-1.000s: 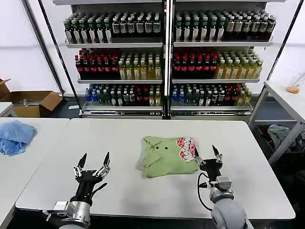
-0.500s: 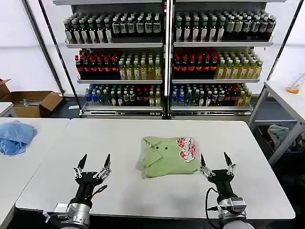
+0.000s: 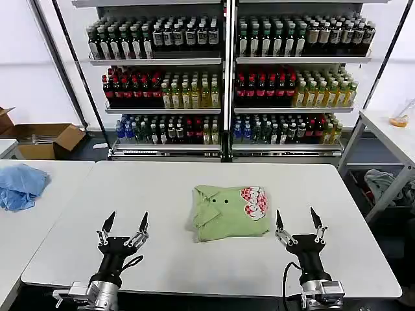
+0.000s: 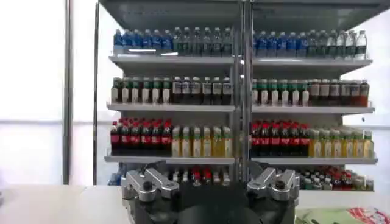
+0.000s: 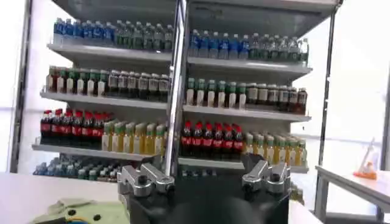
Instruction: Fold and organize the clothes.
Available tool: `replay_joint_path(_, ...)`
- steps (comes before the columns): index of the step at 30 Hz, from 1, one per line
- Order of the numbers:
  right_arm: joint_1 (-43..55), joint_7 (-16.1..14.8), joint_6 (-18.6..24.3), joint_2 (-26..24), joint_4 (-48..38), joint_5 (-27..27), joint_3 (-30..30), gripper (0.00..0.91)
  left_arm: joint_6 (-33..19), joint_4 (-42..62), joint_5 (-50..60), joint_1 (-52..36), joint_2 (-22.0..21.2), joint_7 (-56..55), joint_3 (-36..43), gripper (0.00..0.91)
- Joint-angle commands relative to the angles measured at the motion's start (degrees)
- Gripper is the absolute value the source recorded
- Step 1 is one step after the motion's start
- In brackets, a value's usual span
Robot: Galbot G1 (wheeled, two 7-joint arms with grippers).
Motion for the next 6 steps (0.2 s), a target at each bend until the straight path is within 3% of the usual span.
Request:
replay_joint_path(1,-1.8,0.4,0.6,0.5,2.2,-1.6,0.4,0.907,0.0,-0.5,0.6,1.0,-0.2,0.5,-0.4,0.907)
replay_joint_path(6,-2.4,-3.3,1.6,0.5,2.7,2.7,1.0,0.907,-0.5,-0.7,1.2,1.3,-0.3,0.6,-0.3,0.907)
